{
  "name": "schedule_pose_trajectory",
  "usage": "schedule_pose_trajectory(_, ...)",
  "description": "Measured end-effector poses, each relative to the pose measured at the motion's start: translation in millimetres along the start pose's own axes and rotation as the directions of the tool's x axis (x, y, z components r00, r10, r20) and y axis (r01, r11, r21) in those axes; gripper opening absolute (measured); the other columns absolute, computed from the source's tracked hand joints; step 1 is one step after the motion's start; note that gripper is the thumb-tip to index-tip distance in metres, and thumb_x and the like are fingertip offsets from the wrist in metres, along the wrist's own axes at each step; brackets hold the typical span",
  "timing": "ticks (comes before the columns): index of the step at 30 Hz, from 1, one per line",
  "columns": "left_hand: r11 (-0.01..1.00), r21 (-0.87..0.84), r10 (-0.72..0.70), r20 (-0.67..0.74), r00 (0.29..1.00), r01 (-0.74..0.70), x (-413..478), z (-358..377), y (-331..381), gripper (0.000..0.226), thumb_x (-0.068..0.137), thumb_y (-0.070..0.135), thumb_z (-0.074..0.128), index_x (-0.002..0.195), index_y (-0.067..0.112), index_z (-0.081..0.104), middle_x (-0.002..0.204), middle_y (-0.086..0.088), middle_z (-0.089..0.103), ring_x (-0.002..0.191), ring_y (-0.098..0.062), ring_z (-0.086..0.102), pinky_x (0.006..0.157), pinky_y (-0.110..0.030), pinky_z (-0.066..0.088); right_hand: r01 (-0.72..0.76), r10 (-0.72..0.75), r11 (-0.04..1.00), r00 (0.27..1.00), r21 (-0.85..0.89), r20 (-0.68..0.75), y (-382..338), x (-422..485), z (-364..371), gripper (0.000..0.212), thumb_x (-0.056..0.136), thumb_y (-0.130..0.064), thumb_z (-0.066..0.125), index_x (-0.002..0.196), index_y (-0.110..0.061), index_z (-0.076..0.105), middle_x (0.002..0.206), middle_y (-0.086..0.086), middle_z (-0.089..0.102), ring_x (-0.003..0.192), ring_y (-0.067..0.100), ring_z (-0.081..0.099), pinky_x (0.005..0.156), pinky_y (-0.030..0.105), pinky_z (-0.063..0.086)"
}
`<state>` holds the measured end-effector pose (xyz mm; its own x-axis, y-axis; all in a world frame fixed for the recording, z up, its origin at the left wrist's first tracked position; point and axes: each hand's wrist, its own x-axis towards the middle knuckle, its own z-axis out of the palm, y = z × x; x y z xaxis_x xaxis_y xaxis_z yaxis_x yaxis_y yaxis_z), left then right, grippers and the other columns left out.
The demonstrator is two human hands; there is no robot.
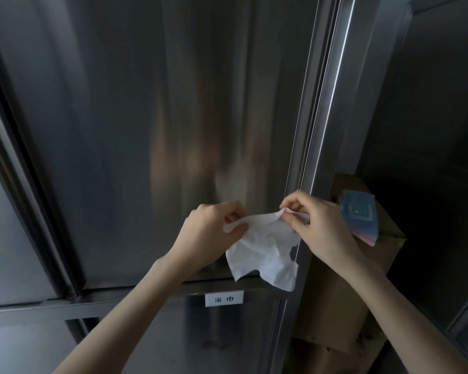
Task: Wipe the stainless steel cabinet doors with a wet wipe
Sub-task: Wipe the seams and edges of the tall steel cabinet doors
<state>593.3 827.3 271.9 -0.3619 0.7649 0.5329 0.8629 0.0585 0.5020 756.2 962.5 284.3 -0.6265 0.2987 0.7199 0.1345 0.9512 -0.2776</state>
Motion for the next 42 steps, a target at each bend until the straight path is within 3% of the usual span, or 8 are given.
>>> schedule_pose_trajectory(5, 0.984, 0.124, 0.161, -0.272, 0.949, -0.131, 54, -29, 14, 0.007, 0.084, 0.022, 0.072, 0.091, 0.021, 0.071, 0.084, 0.009, 0.072, 0.078, -0.017, 0.067, 0.072, -0.03, 0.052, 0.163, -0.222, 0.95, 0.952, -0.265, -0.211, -1, 50, -13, 0.013, 0.076, 0.007, 0.068, 0.077, -0.005, 0.063, 0.084, 0.005, 0.061, 0.068, 0.018, 0.059, 0.063, 0.028, 0.051)
schedule_pose_trajectory(9, 0.922, 0.303, 0.354, -0.402, 0.844, -0.242, 106, -51, 35, 0.007, 0.08, 0.012, 0.074, 0.085, 0.013, 0.07, 0.079, 0.002, 0.072, 0.073, -0.023, 0.066, 0.074, -0.029, 0.039, 0.123, -0.328, 0.876, 0.86, -0.466, -0.391, -3, 115, -28, 0.011, 0.075, 0.006, 0.069, 0.076, -0.005, 0.071, 0.079, 0.006, 0.062, 0.072, 0.024, 0.057, 0.066, 0.034, 0.045)
schedule_pose_trajectory(12, 0.868, 0.423, 0.439, -0.409, 0.8, -0.26, 140, -62, 46, 0.007, 0.079, 0.011, 0.074, 0.085, 0.01, 0.07, 0.079, -0.002, 0.072, 0.077, -0.027, 0.065, 0.079, -0.036, 0.041, 0.023, -0.282, 0.836, 0.875, -0.548, -0.393, -4, 150, -27, 0.004, 0.078, -0.002, 0.072, 0.081, -0.002, 0.074, 0.083, 0.009, 0.061, 0.08, 0.028, 0.054, 0.073, 0.038, 0.049)
schedule_pose_trajectory(16, 0.795, 0.559, 0.496, -0.374, 0.784, -0.237, 167, -69, 48, 0.008, 0.081, 0.01, 0.072, 0.087, 0.014, 0.07, 0.083, 0.0, 0.071, 0.081, -0.025, 0.063, 0.079, -0.035, 0.04, -0.107, -0.049, 0.923, 0.921, -0.371, -0.387, -6, 172, -15, 0.021, 0.085, -0.021, 0.067, 0.093, -0.001, 0.067, 0.099, 0.006, 0.051, 0.081, 0.012, 0.046, 0.077, 0.02, 0.046)
schedule_pose_trajectory(23, 0.761, 0.621, 0.515, -0.404, 0.756, -0.187, 172, -83, 32, 0.027, 0.07, 0.013, 0.084, 0.09, 0.014, 0.067, 0.093, -0.001, 0.067, 0.084, -0.026, 0.06, 0.069, -0.037, 0.046, 0.052, -0.141, 0.953, 0.947, -0.297, -0.288, -11, 168, 24, 0.052, 0.094, -0.026, 0.054, 0.141, -0.013, 0.04, 0.145, 0.008, 0.034, 0.128, 0.023, 0.043, 0.095, 0.034, 0.05)
schedule_pose_trajectory(30, 0.585, 0.707, 0.724, -0.233, 0.649, -0.399, 176, -100, 8, 0.024, 0.071, 0.015, 0.085, 0.09, 0.016, 0.072, 0.103, -0.001, 0.067, 0.09, -0.023, 0.061, 0.07, -0.035, 0.048, 0.092, -0.264, 0.902, 0.89, -0.421, -0.371, 8, 171, 29, 0.047, 0.09, -0.029, 0.05, 0.131, -0.005, 0.053, 0.142, 0.014, 0.043, 0.132, 0.027, 0.038, 0.102, 0.034, 0.044)
schedule_pose_trajectory(36, 0.604, 0.679, 0.726, -0.252, 0.64, -0.418, 184, -107, 6, 0.023, 0.09, 0.036, 0.061, 0.094, 0.017, 0.074, 0.111, 0.0, 0.067, 0.103, -0.021, 0.06, 0.09, -0.036, 0.045, 0.128, -0.296, 0.921, 0.843, -0.368, -0.449, 10, 194, 22, 0.051, 0.087, -0.022, 0.063, 0.131, 0.001, 0.05, 0.146, 0.01, 0.034, 0.13, 0.024, 0.043, 0.093, 0.038, 0.052)
schedule_pose_trajectory(42, 0.606, 0.737, 0.692, -0.302, 0.656, -0.3, 213, -125, 29, 0.047, 0.095, 0.03, 0.041, 0.133, 0.008, 0.059, 0.144, -0.007, 0.051, 0.139, -0.023, 0.04, 0.117, -0.033, 0.018, 0.087, -0.372, 0.841, 0.809, -0.533, -0.456, 27, 219, 1, 0.055, 0.081, -0.012, 0.064, 0.13, 0.007, 0.048, 0.141, 0.022, 0.043, 0.131, 0.035, 0.041, 0.097, 0.048, 0.047)
